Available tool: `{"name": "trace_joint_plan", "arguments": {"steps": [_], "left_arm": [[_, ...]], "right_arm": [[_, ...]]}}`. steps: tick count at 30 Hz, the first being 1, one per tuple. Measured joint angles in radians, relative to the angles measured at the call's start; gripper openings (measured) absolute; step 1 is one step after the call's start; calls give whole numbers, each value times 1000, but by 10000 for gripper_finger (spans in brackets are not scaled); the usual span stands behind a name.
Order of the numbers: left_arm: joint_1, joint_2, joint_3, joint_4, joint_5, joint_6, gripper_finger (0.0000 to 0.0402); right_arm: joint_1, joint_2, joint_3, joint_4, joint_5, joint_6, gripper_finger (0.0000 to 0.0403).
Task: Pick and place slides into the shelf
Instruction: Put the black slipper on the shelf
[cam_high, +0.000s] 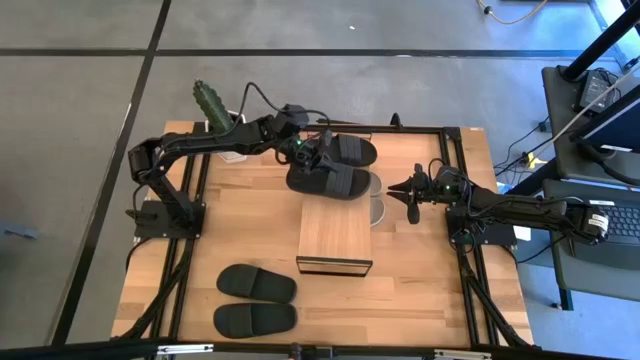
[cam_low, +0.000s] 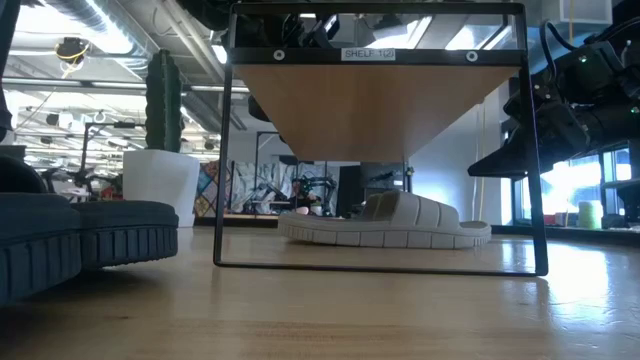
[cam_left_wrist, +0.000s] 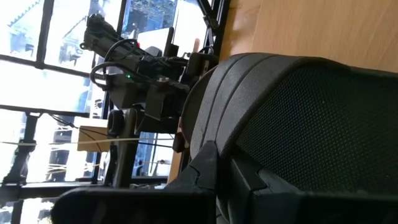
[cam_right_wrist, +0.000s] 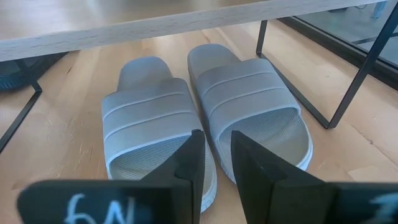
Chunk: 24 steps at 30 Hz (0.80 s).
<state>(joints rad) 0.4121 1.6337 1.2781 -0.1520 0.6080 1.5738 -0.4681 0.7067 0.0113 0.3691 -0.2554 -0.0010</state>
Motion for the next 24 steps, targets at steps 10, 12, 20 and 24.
{"name": "trace_joint_plan", "arguments": {"steps": [10, 12, 20, 24], "left_arm": [[-15, 14, 0, 81, -30, -59, 2], [-16, 14, 0, 94, -37, -75, 2], [-26, 46, 2, 145, -57, -105, 2], [-26, 60, 1, 160, -74, -106, 2]], "right_arm": [[0, 0, 0, -1, 0, -3, 80], [0, 0, 0, -1, 0, -3, 80], [0, 0, 0, -1, 0, -7, 80], [0, 0, 0, -1, 0, -7, 80]]}}
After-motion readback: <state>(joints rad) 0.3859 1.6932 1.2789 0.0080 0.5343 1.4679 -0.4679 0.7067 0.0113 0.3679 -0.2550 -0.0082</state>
